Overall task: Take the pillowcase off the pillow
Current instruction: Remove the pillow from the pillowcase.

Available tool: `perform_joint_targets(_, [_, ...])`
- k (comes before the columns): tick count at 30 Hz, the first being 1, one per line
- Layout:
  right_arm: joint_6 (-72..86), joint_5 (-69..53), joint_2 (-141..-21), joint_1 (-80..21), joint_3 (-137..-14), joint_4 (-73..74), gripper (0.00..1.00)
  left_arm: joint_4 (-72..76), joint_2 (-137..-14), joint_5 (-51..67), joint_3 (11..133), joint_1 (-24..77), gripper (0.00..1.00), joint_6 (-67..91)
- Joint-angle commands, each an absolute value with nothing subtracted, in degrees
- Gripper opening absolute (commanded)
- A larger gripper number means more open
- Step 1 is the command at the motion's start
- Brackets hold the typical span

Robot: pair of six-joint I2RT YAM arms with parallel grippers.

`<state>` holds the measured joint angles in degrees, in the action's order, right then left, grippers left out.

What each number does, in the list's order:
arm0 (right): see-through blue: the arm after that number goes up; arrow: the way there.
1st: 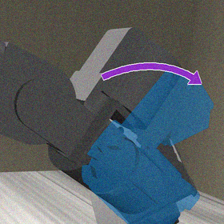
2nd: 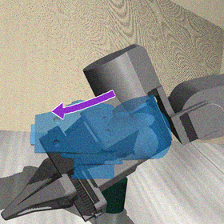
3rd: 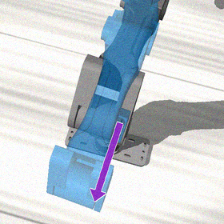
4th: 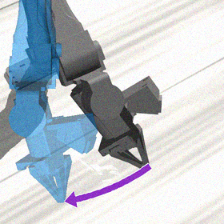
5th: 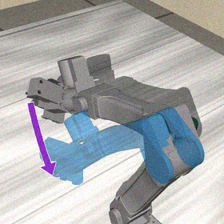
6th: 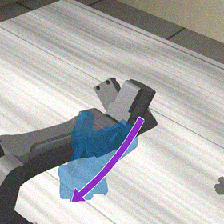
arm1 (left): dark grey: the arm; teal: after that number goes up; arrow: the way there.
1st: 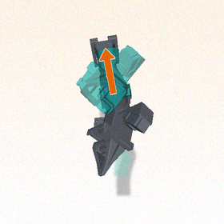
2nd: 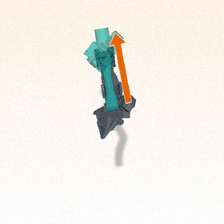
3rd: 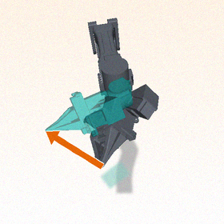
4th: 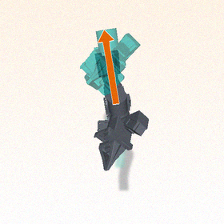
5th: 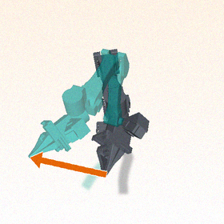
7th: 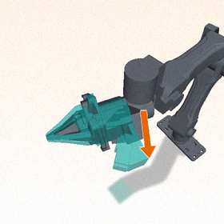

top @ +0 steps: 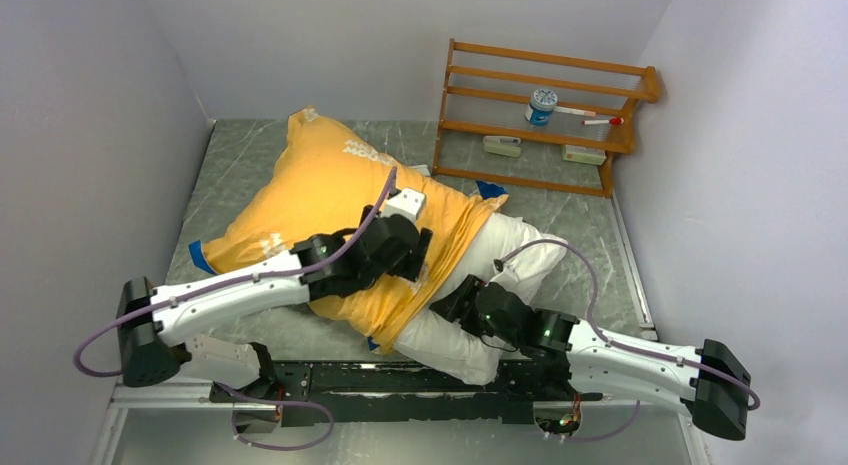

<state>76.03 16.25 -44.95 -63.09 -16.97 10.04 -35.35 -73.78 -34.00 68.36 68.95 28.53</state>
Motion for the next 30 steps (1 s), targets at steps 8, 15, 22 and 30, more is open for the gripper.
perform_joint_targets(8, [80.72, 13.28, -41.12, -63.37, -13.37, 28.02, 0.64, -36.00, -75.20, -43.94, 66.66, 53.78, 0.05, 23.62])
perform_joint_targets(15, [80.54, 16.30, -38.60, -63.29, -15.03, 30.61, 0.65, -35.41, -64.80, -35.41, 60.05, 38.13, 0.05, 21.58])
perform_joint_targets(22, [72.26, 16.09, -39.11, -63.28, -23.31, 30.78, 0.69, -35.27, -62.63, -22.50, 56.48, 36.25, 0.05, 21.36])
perform_joint_targets(30, [60.60, 27.46, -41.64, -63.26, -48.50, 42.20, 0.75, -38.83, -56.34, -14.68, 52.92, 36.30, 0.05, 24.80])
